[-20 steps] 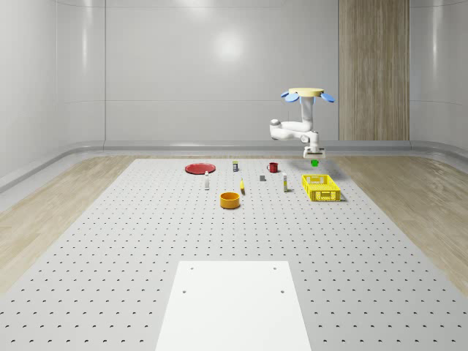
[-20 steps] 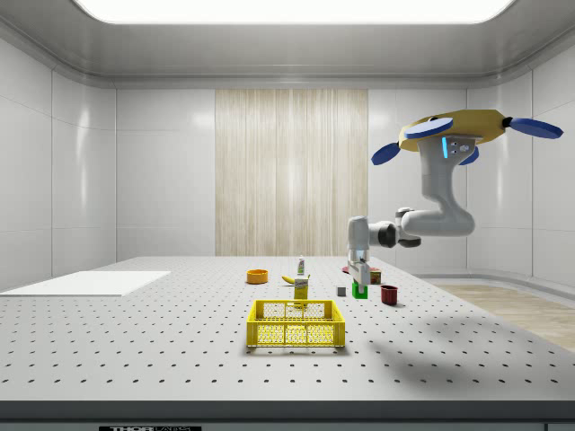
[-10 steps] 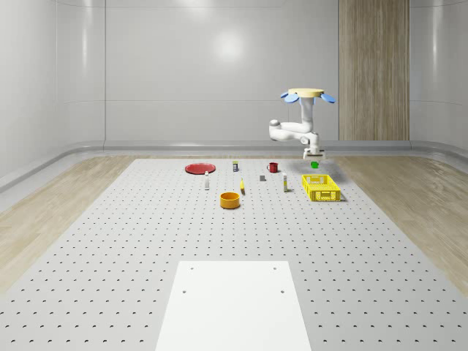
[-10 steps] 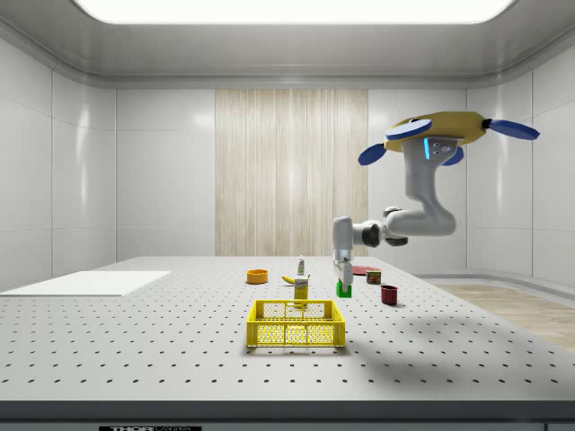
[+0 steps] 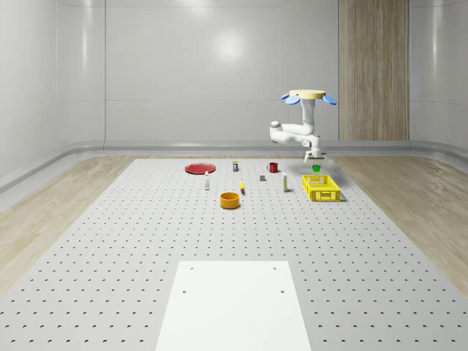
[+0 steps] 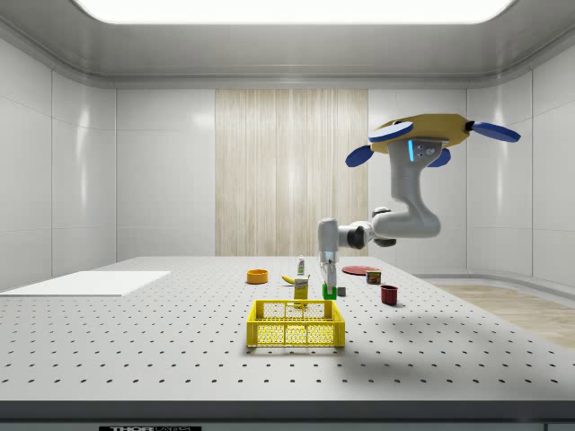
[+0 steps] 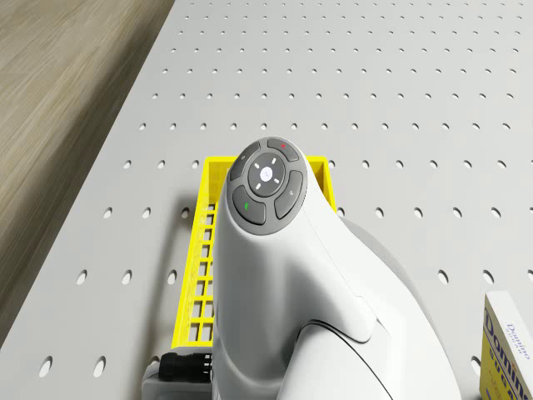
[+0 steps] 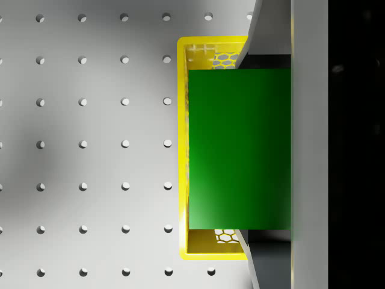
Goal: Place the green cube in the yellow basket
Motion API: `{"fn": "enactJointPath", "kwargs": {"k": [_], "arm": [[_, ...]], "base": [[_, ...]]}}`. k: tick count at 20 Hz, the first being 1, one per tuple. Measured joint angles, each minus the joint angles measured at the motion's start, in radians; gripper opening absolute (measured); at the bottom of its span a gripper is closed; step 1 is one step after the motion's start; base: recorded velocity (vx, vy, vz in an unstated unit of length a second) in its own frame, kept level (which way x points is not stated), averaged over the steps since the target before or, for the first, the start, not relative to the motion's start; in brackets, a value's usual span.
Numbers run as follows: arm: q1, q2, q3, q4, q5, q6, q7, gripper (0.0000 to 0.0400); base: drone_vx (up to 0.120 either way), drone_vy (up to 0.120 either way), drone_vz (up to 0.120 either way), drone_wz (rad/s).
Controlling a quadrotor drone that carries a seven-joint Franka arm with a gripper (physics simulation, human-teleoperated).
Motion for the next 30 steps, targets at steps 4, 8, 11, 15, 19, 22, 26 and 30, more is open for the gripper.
{"fn": "enactJointPath", "kwargs": {"k": [4,8,11,15,19,22,26,30], "arm": [[-0.001,-0.005,0.001,0.000,0.002,0.004,0.001,0.0251],[-0.002,-0.009,0.001,0.000,0.004,0.008,0.001,0.0251],[-0.002,-0.012,0.001,0.000,0.005,0.011,0.002,0.0251],[-0.003,-0.015,0.002,0.001,0.006,0.014,0.002,0.0251],[-0.004,-0.019,-0.002,0.001,0.003,0.019,0.002,0.0251],[-0.008,-0.022,-0.029,0.006,-0.022,0.031,0.001,0.0250],[-0.018,-0.024,-0.085,0.019,-0.073,0.053,0.005,0.0250],[-0.030,-0.024,-0.148,0.037,-0.132,0.077,0.007,0.0250]], "base": [[0.120,0.000,-0.110,0.000],[0.120,0.000,0.000,0.000],[0.120,0.000,-0.080,0.000],[0.120,0.000,-0.010,0.000],[0.070,0.000,0.000,0.000],[0.000,0.000,0.000,0.000],[0.000,0.000,0.000,0.000],[0.000,0.000,0.000,0.000]]}}
